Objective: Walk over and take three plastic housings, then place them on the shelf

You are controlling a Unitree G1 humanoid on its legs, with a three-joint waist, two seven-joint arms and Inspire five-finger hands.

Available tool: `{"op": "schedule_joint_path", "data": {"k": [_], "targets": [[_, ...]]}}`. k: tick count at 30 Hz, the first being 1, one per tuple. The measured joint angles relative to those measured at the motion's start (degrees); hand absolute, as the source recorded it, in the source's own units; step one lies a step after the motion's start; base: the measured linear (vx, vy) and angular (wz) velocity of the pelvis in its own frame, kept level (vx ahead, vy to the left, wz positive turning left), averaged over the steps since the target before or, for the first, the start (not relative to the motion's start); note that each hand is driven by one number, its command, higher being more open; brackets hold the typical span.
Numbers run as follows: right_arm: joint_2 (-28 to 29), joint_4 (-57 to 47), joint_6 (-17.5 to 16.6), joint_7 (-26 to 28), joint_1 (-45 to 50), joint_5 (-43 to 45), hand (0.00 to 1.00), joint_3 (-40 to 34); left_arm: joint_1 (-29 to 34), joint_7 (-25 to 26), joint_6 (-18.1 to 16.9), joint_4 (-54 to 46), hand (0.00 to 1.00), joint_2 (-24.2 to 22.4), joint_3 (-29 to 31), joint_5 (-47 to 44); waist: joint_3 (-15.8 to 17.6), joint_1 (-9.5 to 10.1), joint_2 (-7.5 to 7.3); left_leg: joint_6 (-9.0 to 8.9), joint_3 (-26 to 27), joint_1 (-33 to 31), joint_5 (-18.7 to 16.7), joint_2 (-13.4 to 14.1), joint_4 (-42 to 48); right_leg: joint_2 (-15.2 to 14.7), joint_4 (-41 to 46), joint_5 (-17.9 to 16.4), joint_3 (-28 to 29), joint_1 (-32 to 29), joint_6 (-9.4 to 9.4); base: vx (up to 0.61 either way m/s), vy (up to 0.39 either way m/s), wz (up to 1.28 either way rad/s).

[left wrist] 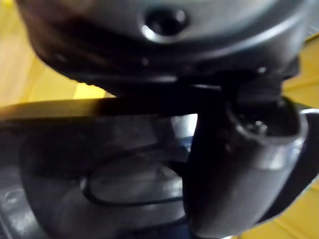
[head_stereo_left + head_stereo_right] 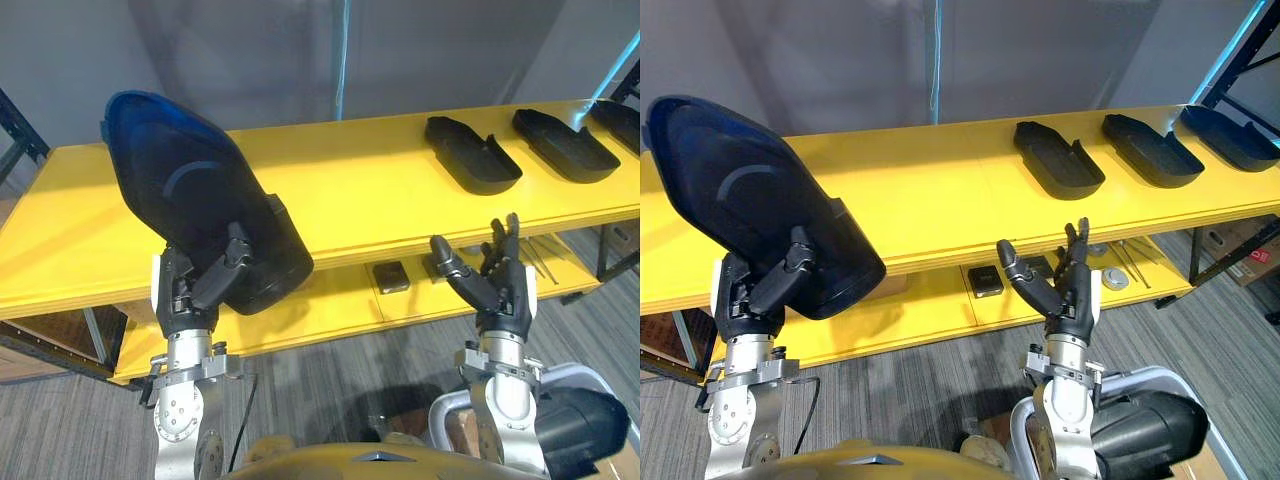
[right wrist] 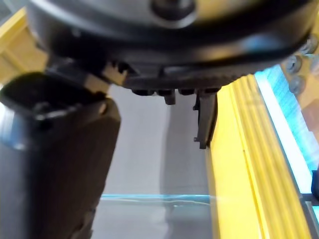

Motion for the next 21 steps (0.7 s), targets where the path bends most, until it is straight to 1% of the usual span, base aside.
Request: {"op": "schedule_joint_path", "data": {"k": [1, 2, 3, 4, 5, 6, 7, 8, 9, 10, 11, 13, 15, 16, 17, 19, 21], "targets": [[-0.03, -0.36, -0.98, 0.02, 0.38, 1.03, 1.0, -0.92, -0.07, -0.06, 0.0, 0.0, 0.0, -0.02, -0.49, 0.0, 0.6, 0.09, 0.31, -1.08, 0.96, -3.38, 1.2, 1.88, 8.11, 0.19, -0.65, -0.29, -0.15, 1.75, -0.22, 0.15, 0.009, -0.05], [0.45, -0.44, -2.19, -0.05, 0.6, 1.45, 1.0, -2.12, 0.02, -0.09, 0.0, 0.02, 0.0, 0.13, -0.72, 0.14, 0.62, 0.38, 0.54, -0.62, 2.66, -5.14, 0.03, 4.89, 11.91, 0.21, -1.41, -0.69, 0.02, 3.33, -0.45, 0.15, 0.02, -0.12], [0.66, -0.63, -3.85, -0.07, 0.6, 1.41, 1.0, -3.3, -0.04, -0.14, -0.02, 0.02, 0.0, 0.17, -0.65, 0.36, 0.39, 0.18, 0.85, -0.15, 3.95, -5.54, -0.49, 7.42, 8.71, -0.1, -2.08, -1.48, 0.17, 4.65, -0.56, 0.17, 0.047, -0.13], [0.69, -1.19, -5.35, -0.08, 0.65, 1.41, 1.0, -4.12, -0.11, -0.33, -0.08, 0.02, 0.0, 0.18, -0.65, 0.45, -0.01, -0.1, 1.31, 0.33, 5.07, -5.32, -0.32, 8.92, 1.32, -0.86, -2.4, -1.82, 0.3, 5.05, -0.12, 0.14, 0.059, -0.05], [0.72, -1.88, -5.58, -0.15, 0.66, 1.48, 1.0, -4.74, -0.14, -0.59, -0.1, 0.02, 0.0, 0.18, -0.65, 0.45, -0.13, -0.22, 1.39, 0.54, 5.9, -4.75, 0.06, 9.27, -3.53, -1.47, -2.41, -1.97, 0.46, 5.01, 0.21, 0.17, 0.139, -0.03], [0.73, -3.0, -5.61, -0.17, 0.71, 1.57, 1.0, -5.52, -0.14, -1.39, -0.09, 0.02, 0.0, 0.18, -0.64, 0.43, -0.27, -0.41, 1.32, 0.73, 6.7, -4.2, 1.26, 9.26, -9.88, -2.52, -2.17, -2.37, 0.87, 5.09, 1.04, 0.21, 0.209, -0.05], [0.55, -4.52, -5.63, -0.24, 0.73, 1.58, 1.0, -6.06, -0.16, -2.46, -0.04, 0.02, 0.0, 0.19, -0.69, 0.44, -0.34, -0.65, 1.44, 0.75, 6.9, -3.25, 4.66, 8.98, -16.92, -3.85, -1.17, -2.91, 1.51, 4.77, 2.48, 0.21, 0.236, -0.07], [0.3, -5.1, -5.63, -0.33, 0.72, 1.58, 1.0, -6.04, -0.16, -3.01, 0.12, 0.02, 0.0, 0.2, -0.72, 0.45, -0.43, -0.71, 1.65, 0.62, 6.74, -2.37, 7.59, 8.62, -19.96, -4.33, -0.44, -3.33, 1.83, 4.61, 3.36, 0.22, 0.28, -0.23], [-0.46, -5.16, -5.65, -0.25, 0.43, 1.48, 1.0, -5.89, -0.17, -3.44, 0.64, 0.09, 0.0, 0.4, -1.06, 0.44, -0.85, -0.35, 2.02, -3.38, 6.4, -0.58, 14.53, 8.05, -22.62, -5.35, 1.55, -4.54, 3.68, 3.71, 5.51, 0.19, 0.276, -0.41], [-0.28, -4.87, -5.54, -0.22, -0.21, 1.48, 1.0, -4.88, -0.52, -3.37, 1.79, 0.09, 0.0, 1.51, -1.13, 0.2, -1.3, -0.31, 0.69, -3.49, 7.0, 0.63, 14.04, 6.06, -23.07, -7.47, 2.31, -5.03, 5.45, 3.41, 5.96, 0.18, 0.262, -0.45], [-0.27, -4.94, -5.55, -0.18, -0.6, 1.35, 1.0, -4.2, -0.68, -3.49, 2.14, 0.07, 0.0, 1.97, -1.02, 0.0, -1.49, -0.31, 0.06, -3.25, 7.36, 0.61, 13.65, 5.3, -23.12, -8.25, 2.1, -4.9, 6.2, 3.05, 6.16, 0.15, 0.232, -0.42], [0.42, -4.99, -5.53, -0.53, -2.01, 1.21, 1.0, -2.11, -2.1, -4.52, 4.9, 0.06, 0.0, 3.26, -0.44, -1.33, -1.14, -0.3, -1.77, -2.65, 9.86, 1.28, 12.79, 3.55, -24.06, -10.22, 1.13, -3.76, 7.9, 2.33, 7.83, 0.11, 0.206, -0.33], [2.59, -5.4, -5.53, -1.06, -0.87, 1.22, 1.0, -1.29, -2.16, -5.12, 7.13, 0.06, 0.0, 4.13, -0.24, -3.03, -1.37, -0.99, -2.73, -2.59, 11.04, 2.53, 12.57, 2.44, -25.55, -11.11, -0.01, -3.03, 8.49, 2.61, 8.42, 0.05, 0.145, -0.23], [3.42, -5.63, -5.53, -1.44, -0.28, 1.17, 1.0, -1.23, -2.14, -5.45, 7.85, 0.02, 0.0, 4.19, -0.19, -3.47, -1.45, -1.25, -2.89, -2.66, 11.4, 3.03, 12.51, 2.16, -26.1, -11.36, -0.22, -2.97, 8.57, 2.75, 8.52, 0.03, 0.099, -0.24], [4.97, -6.14, -5.53, -2.38, 1.55, 1.02, 1.0, -1.08, -2.11, -6.05, 9.35, -0.12, 0.0, 4.4, -0.21, -4.95, -1.57, -1.69, -2.96, -2.91, 12.37, 3.74, 12.32, 1.97, -26.86, -11.56, -0.73, -2.89, 9.02, 2.83, 8.66, 0.01, 0.045, -0.33], [6.51, -6.46, -5.49, -3.88, 4.89, 0.85, 1.0, -1.04, -2.12, -6.86, 11.58, -1.01, 0.0, 4.37, -0.38, -6.9, -1.61, -2.56, -2.89, -3.21, 13.7, 4.15, 11.86, 2.2, -27.37, -11.55, -1.33, -2.74, 9.42, 2.59, 8.97, 0.0, 0.021, -0.29], [7.01, -6.45, -5.22, -4.9, 9.73, 0.83, 1.0, -1.65, -2.13, -8.26, 14.16, -2.65, 0.0, 4.75, -0.71, -9.64, -1.99, -4.54, -2.39, -3.65, 14.95, 4.44, 12.06, 2.33, -28.05, -11.19, -1.96, -2.49, 10.22, 1.91, 9.26, 0.01, -0.001, -0.23]]}}
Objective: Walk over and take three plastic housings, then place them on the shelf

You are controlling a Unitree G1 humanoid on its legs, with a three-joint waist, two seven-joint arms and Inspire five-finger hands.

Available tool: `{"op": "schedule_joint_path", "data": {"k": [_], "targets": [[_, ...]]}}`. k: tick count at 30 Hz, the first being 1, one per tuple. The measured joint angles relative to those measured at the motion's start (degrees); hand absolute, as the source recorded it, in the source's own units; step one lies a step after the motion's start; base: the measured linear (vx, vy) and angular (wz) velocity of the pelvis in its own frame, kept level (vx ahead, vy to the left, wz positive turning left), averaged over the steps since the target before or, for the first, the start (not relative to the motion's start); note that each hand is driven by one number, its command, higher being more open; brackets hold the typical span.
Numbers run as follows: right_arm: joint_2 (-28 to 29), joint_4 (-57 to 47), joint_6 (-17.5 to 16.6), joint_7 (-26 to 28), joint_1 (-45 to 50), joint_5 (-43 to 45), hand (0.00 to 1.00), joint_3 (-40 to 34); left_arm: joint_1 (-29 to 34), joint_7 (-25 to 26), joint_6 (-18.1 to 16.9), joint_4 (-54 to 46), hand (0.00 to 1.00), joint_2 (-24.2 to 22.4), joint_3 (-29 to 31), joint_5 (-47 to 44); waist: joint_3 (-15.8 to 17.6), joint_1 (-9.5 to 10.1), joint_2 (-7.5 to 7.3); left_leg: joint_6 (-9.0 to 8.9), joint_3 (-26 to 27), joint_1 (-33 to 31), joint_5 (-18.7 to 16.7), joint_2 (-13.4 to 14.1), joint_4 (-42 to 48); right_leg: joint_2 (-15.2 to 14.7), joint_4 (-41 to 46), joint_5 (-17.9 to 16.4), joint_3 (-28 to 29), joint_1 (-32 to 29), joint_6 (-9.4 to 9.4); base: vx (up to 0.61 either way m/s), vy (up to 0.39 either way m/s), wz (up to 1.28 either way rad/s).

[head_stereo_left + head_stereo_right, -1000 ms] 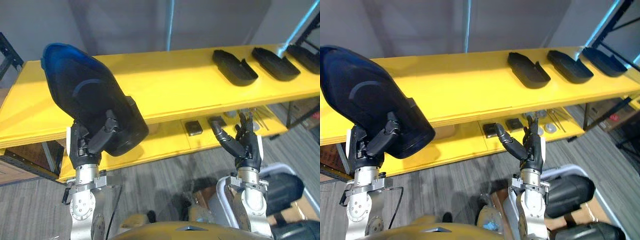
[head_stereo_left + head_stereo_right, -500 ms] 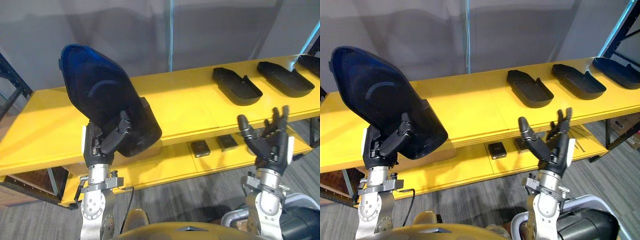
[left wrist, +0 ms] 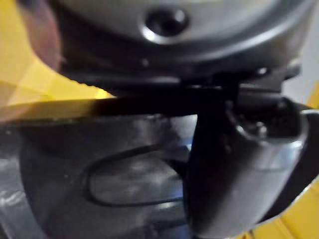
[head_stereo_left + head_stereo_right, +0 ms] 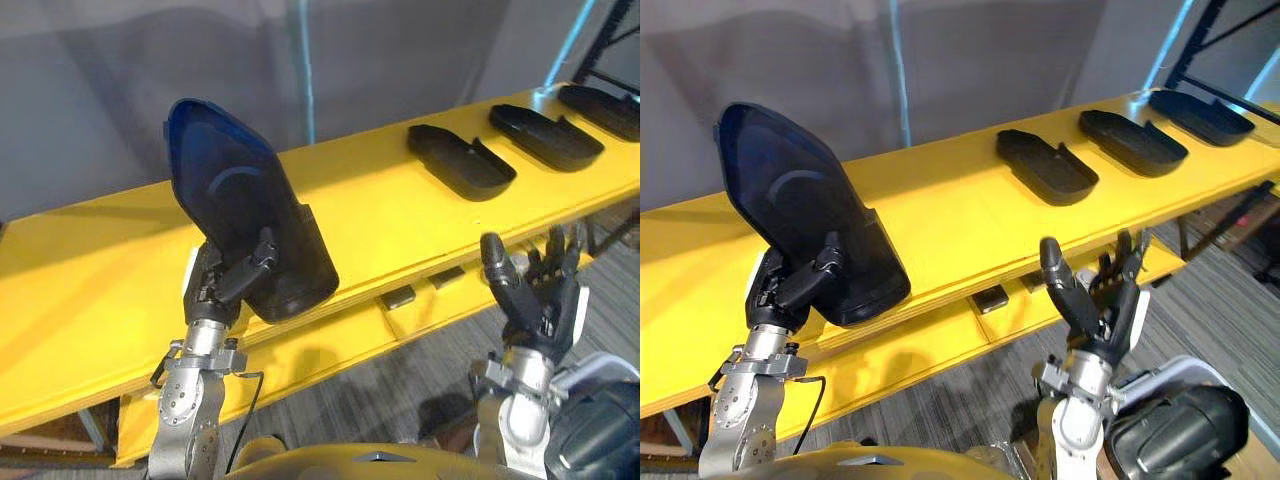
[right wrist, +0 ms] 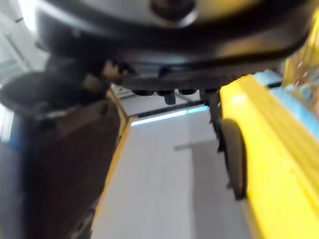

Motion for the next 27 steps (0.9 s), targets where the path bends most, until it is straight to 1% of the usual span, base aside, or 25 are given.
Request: {"op": "schedule_joint_path", "data": {"k": [1, 2, 3, 4, 5, 6, 8, 10, 12, 13, 14, 16, 17, 18, 21, 23, 27], "targets": [[-0.07, 0.0, 0.07, 0.03, 0.82, -0.01, 1.0, -0.33, -0.11, -0.33, 0.33, -0.16, 0.0, 0.16, 0.0, -0.09, -0.19, -0.45, 0.31, -0.03, 0.34, -0.01, 0.0, 0.06, -0.1, 0.14, -0.02, 0.19, 0.4, -0.3, 0.08, 0.03, 0.005, -0.28], [-0.11, 0.01, 0.4, 0.45, 1.84, -0.12, 1.0, -0.82, -0.51, -0.98, 1.37, -0.28, 0.0, 0.5, 0.0, -1.09, -0.49, -1.15, 0.76, -0.15, 0.93, 0.04, 0.07, 0.32, -0.19, 0.4, -0.05, 0.66, 0.91, -0.58, 0.09, 0.04, -0.007, -0.31], [-0.29, 0.17, 1.07, 1.39, 2.75, -0.13, 1.0, -1.78, -1.33, -1.41, 2.59, -0.35, 0.0, 1.32, -0.03, -2.45, -0.93, -1.94, 1.48, -0.28, 1.46, 0.11, 0.15, 0.93, -0.2, 0.92, -0.31, 1.28, 1.29, -1.03, -0.13, 0.07, -0.03, -0.47], [-0.86, 0.45, 1.73, 3.21, 4.02, -0.13, 1.0, -2.6, -3.4, -1.39, 4.22, -0.33, 0.0, 2.86, -0.15, -4.2, -1.09, -2.26, 1.83, -0.62, 2.38, 0.94, 0.39, 1.29, -0.92, 1.36, -0.47, 1.64, 1.83, -1.0, -0.09, 0.05, -0.031, -0.39], [-1.09, 0.52, 1.9, 3.58, 4.27, -0.13, 1.0, -2.63, -3.85, -1.32, 4.46, -0.32, 0.0, 3.18, -0.13, -4.22, -1.1, -2.38, 1.85, -0.67, 2.5, 1.1, 0.43, 1.33, -1.08, 1.44, -0.47, 1.64, 2.0, -0.97, -0.09, 0.03, -0.033, -0.3], [-1.9, 0.88, 2.34, 5.38, 5.12, -0.2, 1.0, -2.68, -5.98, -0.69, 5.2, -0.29, 0.0, 4.37, -0.12, -4.46, -1.13, -2.93, 1.88, -0.89, 2.81, 1.81, 0.72, 1.42, -1.84, 1.67, -0.46, 1.76, 2.14, -0.79, -0.03, -0.01, -0.022, -0.17], [-2.99, 2.35, 2.55, 8.47, 5.59, -2.29, 1.0, -2.63, -9.37, 1.47, 6.1, 0.05, 0.0, 5.97, 0.09, -7.61, -1.1, -3.27, 1.84, -1.0, 3.71, 2.93, 1.22, 1.52, -3.01, 1.93, -0.47, 2.12, 2.42, -0.8, 0.02, -0.02, -0.021, -0.21], [-3.89, 3.63, 3.37, 11.87, 5.58, -2.3, 1.0, -2.09, -13.63, 5.13, 6.42, 1.54, 0.0, 6.57, 0.62, -8.83, -1.11, -3.47, 1.85, -0.96, 4.17, 3.46, 1.56, 1.61, -3.94, 1.95, -0.76, 2.46, 2.64, -0.79, -0.05, -0.05, -0.009, -0.12], [-4.09, 6.2, 4.1, 15.23, 5.15, -2.29, 1.0, -1.35, -17.37, 7.69, 7.26, 4.12, 0.0, 7.04, 2.5, -11.05, -1.09, -3.47, 1.82, -0.88, 4.46, 3.69, 2.07, 1.44, -4.93, 1.95, -0.94, 2.71, 2.64, -0.92, -0.05, -0.07, -0.001, -0.02], [-4.66, 7.93, 5.07, 17.23, 4.86, -2.28, 1.0, -0.53, -19.01, 9.79, 7.56, 5.96, 0.0, 7.98, 3.63, -11.08, -1.08, -3.5, 1.81, -0.73, 4.63, 3.97, 2.35, 1.22, -5.66, 1.97, -0.96, 2.74, 2.63, -0.97, -0.09, -0.07, 0.007, -0.01], [-5.16, 9.13, 5.34, 18.13, 4.59, -2.24, 1.0, 0.05, -19.6, 10.49, 7.63, 7.06, 0.0, 8.54, 4.39, -11.08, -1.08, -3.62, 1.82, -0.59, 4.65, 4.07, 2.57, 1.01, -5.99, 2.0, -0.97, 2.78, 2.62, -1.03, -0.15, -0.09, 0.003, 0.0], [-6.41, 13.33, 8.19, 22.28, 3.38, -2.2, 1.0, 1.85, -21.93, 12.85, 9.28, 11.31, 0.0, 10.66, 7.36, -11.14, -1.01, -3.91, 1.97, -0.87, 4.64, 4.06, 3.42, 0.95, -7.16, 2.29, -1.01, 3.01, 2.51, -1.54, -0.4, -0.07, -0.007, 0.03], [-6.68, 14.18, 8.99, 23.03, 3.12, -2.22, 1.0, 2.49, -22.38, 13.28, 9.8, 12.35, 0.0, 11.21, 8.02, -11.14, -0.98, -3.91, 2.0, -0.68, 4.66, 4.07, 3.83, 0.97, -7.55, 2.42, -1.05, 3.11, 2.52, -1.89, -0.51, -0.06, -0.014, 0.0], [-7.13, 15.69, 9.91, 24.62, 2.84, -2.29, 1.0, 3.75, -22.9, 13.76, 10.45, 14.22, 0.0, 12.2, 9.05, -11.16, -0.89, -3.96, 2.08, -0.94, 4.67, 4.02, 4.59, 1.04, -8.16, 2.68, -1.08, 3.21, 2.52, -2.23, -0.64, -0.04, -0.013, -0.01], [-8.13, 17.49, 11.48, 26.51, 2.58, -2.33, 1.0, 6.57, -24.29, 13.97, 12.66, 18.65, 0.0, 14.03, 9.69, -11.19, -0.57, -3.93, 2.28, -1.04, 4.62, 4.03, 5.68, 1.04, -9.51, 3.04, -1.07, 3.39, 2.38, -2.72, -0.83, -0.02, -0.018, 0.03], [-8.22, 17.99, 12.15, 26.49, 1.9, -2.34, 1.0, 7.7, -25.82, 13.78, 14.01, 21.58, 0.0, 14.44, 9.71, -12.56, -0.12, -3.95, 2.36, -0.98, 4.62, 3.9, 5.95, 0.98, -9.85, 3.07, -1.08, 3.57, 2.37, -2.96, -0.87, 0.0, 0.0, 0.0], [-8.82, 19.01, 12.48, 26.44, 0.78, -2.33, 1.0, 9.51, -28.32, 12.38, 15.74, 25.91, 0.0, 14.6, 9.43, -13.38, 0.6, -4.82, 2.12, -0.75, 4.42, 3.04, 6.56, 0.96, -9.96, 3.15, -1.54, 4.2, 2.31, -3.21, -0.98, 0.0, 0.001, 0.01]]}}
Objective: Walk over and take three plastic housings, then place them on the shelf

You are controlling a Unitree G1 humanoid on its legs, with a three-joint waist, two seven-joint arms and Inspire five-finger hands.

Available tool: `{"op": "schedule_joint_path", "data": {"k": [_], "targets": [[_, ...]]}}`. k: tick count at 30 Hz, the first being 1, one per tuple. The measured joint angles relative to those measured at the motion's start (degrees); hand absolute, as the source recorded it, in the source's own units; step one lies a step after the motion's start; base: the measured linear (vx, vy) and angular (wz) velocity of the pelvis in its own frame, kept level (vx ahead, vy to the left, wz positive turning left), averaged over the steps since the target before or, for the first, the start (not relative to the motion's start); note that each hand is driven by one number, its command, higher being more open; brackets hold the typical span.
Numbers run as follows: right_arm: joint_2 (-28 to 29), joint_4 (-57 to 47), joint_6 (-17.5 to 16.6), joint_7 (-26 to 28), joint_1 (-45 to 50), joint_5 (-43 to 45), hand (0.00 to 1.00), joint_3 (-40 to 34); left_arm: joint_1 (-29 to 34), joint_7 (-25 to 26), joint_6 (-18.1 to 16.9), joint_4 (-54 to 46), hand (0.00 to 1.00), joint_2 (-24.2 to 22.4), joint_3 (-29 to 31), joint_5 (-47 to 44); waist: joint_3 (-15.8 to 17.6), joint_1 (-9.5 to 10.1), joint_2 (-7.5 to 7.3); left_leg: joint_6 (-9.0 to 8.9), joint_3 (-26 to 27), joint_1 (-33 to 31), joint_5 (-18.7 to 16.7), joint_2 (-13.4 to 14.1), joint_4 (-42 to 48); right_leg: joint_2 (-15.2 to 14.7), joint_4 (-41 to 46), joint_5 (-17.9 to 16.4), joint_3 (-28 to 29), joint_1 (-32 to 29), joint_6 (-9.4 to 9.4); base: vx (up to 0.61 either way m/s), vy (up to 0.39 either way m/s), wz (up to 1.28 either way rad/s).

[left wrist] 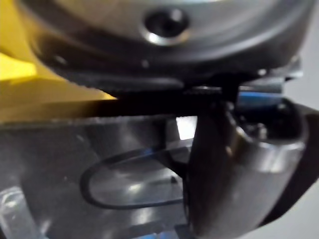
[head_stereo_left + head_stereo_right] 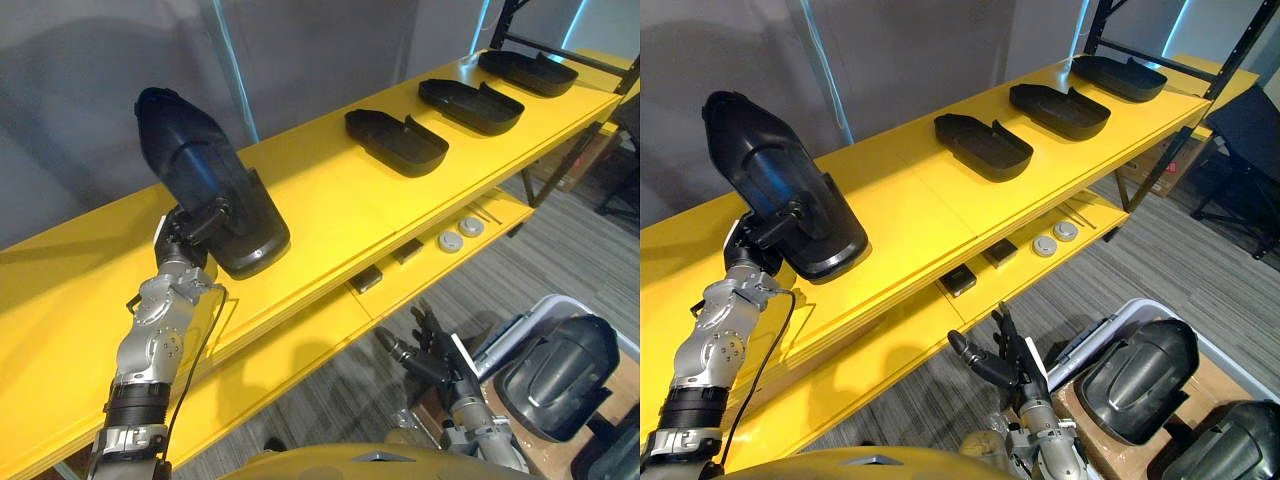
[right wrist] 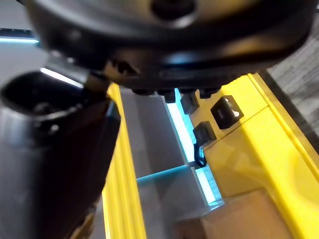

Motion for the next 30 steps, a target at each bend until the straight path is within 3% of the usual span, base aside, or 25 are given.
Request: {"op": "schedule_joint_path", "data": {"k": [9, 21, 22, 30], "targets": [[-1.68, 4.02, 1.14, -1.62, -1.03, 0.06, 1.0, 1.97, -8.54, -2.17, 0.37, 9.01, 0.0, -0.01, -1.6, -4.12, 1.89, -0.47, -0.29, -0.07, 0.31, 0.05, 2.11, 0.03, -2.86, 0.74, -0.37, 0.47, 0.48, -1.33, -0.01, -0.02, -0.001, -0.02], [-2.99, 5.36, 1.14, -3.9, -2.68, 0.27, 1.0, 4.81, -16.92, 0.99, -1.31, 15.13, 0.0, 0.03, -3.1, -8.65, 5.62, -1.55, -1.4, -0.01, 2.01, -0.06, 2.18, 0.26, -2.89, 1.13, -0.37, 1.34, 2.4, -2.78, -0.15, -0.02, 0.003, -0.07], [-2.99, 5.39, 1.14, -4.01, -2.67, 0.29, 1.0, 5.0, -17.09, 1.12, -1.4, 15.24, 1.0, 0.06, -3.09, -8.65, 5.7, -1.58, -1.4, -0.01, 2.14, -0.06, 2.19, 0.28, -2.86, 1.18, -0.41, 1.42, 2.67, -2.84, -0.14, 0.01, 0.001, -0.13], [-3.0, 5.42, 1.12, -5.24, -2.55, 0.37, 1.0, 5.93, -21.42, 3.29, -1.03, 18.86, 1.0, 1.77, -5.31, -4.33, 6.64, -2.7, -2.09, -0.2, 2.7, -0.03, 2.07, 0.87, -2.17, 1.65, -0.43, 1.58, 3.07, -2.79, -0.29, 0.0, -0.001, -0.02]]}}
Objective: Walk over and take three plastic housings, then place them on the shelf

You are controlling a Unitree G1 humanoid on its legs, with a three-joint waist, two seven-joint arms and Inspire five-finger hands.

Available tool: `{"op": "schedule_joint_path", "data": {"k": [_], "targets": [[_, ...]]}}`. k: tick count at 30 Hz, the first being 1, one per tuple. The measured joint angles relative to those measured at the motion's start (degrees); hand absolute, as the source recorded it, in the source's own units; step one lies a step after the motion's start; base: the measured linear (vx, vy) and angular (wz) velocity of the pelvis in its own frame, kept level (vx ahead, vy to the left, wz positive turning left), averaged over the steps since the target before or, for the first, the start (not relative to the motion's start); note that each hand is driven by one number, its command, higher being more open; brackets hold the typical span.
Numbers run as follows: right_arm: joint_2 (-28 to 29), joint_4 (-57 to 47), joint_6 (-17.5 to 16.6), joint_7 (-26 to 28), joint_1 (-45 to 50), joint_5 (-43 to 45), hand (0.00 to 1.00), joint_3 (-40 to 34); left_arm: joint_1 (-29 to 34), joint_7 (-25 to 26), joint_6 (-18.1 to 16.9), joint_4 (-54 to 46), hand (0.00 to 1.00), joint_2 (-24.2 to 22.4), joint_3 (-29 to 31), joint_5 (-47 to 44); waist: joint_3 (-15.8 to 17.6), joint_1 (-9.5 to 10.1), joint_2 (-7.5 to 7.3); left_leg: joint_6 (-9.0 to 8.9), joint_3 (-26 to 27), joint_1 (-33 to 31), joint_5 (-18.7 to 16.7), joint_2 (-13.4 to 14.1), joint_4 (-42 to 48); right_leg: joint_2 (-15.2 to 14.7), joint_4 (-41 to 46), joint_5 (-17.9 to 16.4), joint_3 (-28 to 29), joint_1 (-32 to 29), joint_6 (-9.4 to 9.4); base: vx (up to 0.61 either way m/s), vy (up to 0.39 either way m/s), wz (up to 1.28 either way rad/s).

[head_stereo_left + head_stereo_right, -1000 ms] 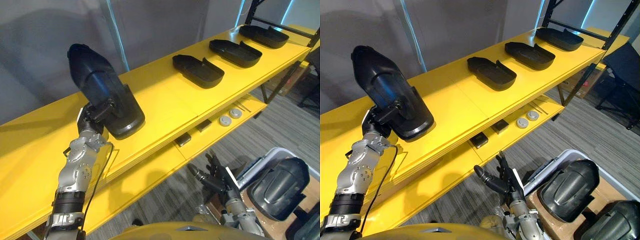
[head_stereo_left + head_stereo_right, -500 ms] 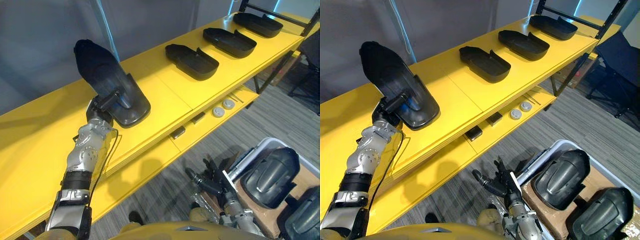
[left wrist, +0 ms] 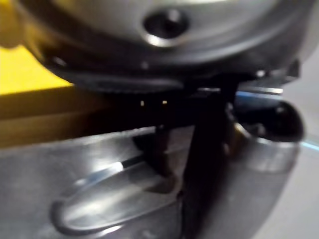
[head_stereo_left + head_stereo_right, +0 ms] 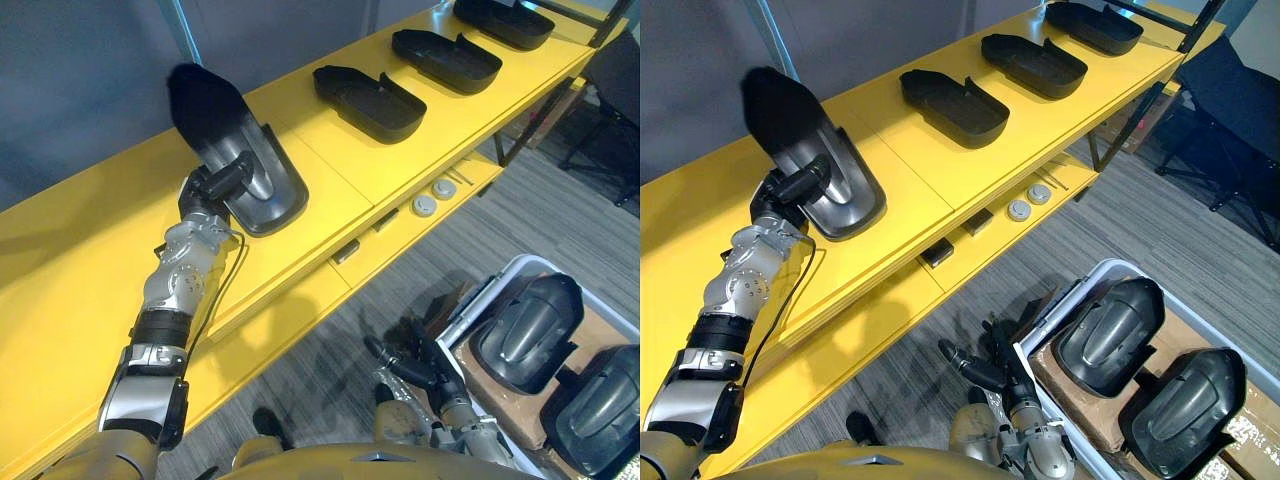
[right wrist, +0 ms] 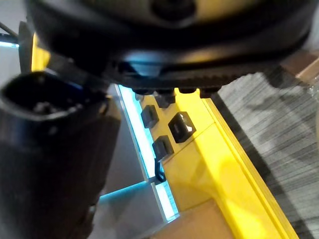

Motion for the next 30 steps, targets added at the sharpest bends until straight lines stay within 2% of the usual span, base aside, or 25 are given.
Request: {"op": "schedule_joint_path", "data": {"k": [5, 13, 17, 27, 30], "targets": [[-0.08, 0.58, -0.05, -0.13, 0.46, 1.0, 1.0, 0.55, -0.98, 0.59, 0.49, 0.61, 1.0, 0.67, 0.05, 1.86, 0.77, -0.41, 0.23, -0.09, 0.05, -0.02, -0.08, 0.31, 0.43, 0.16, 0.05, 0.03, 0.04, -0.02, -0.05, -0.01, -0.006, -0.02], [-0.16, 0.79, -0.1, -1.04, 0.52, 4.8, 1.0, 1.9, -2.97, 1.88, 1.61, 1.71, 1.0, 0.76, 0.06, 3.12, 1.39, -0.4, -0.27, -0.08, 0.05, -0.02, -0.09, 0.41, 0.65, 0.2, 0.15, 0.12, -0.02, 0.04, -0.09, 0.0, 0.0, 0.0], [-0.16, 1.29, -0.15, -1.09, 0.53, 4.78, 1.0, 2.89, -4.36, 4.02, 2.94, 3.2, 1.0, 0.78, 0.05, 3.26, 1.53, -0.45, -0.47, -0.08, 0.04, -0.03, -0.27, 0.68, 1.44, 0.24, 0.2, 0.16, -0.01, 0.29, -0.09, 0.0, 0.0, 0.0], [-0.18, 2.64, -2.08, -1.38, 1.93, 4.84, 1.0, 3.09, -4.68, 8.59, 1.97, 4.39, 1.0, -0.13, 0.61, 3.39, 1.63, -1.22, -0.51, -0.37, -0.18, 0.47, -0.78, 1.6, 2.53, 0.88, 0.24, 0.11, -0.1, 1.31, -0.21, 0.0, 0.0, 0.0], [-0.18, 2.82, -2.66, -1.4, 2.61, 4.83, 1.0, 3.56, -4.68, 10.64, 2.09, 5.07, 1.0, -1.18, 0.74, 7.66, 1.63, -1.42, -0.51, -0.64, -0.17, 1.62, -0.99, 1.74, 2.59, 1.0, 0.19, -0.01, -0.09, 2.4, -0.38, 0.0, -0.001, -0.01]]}}
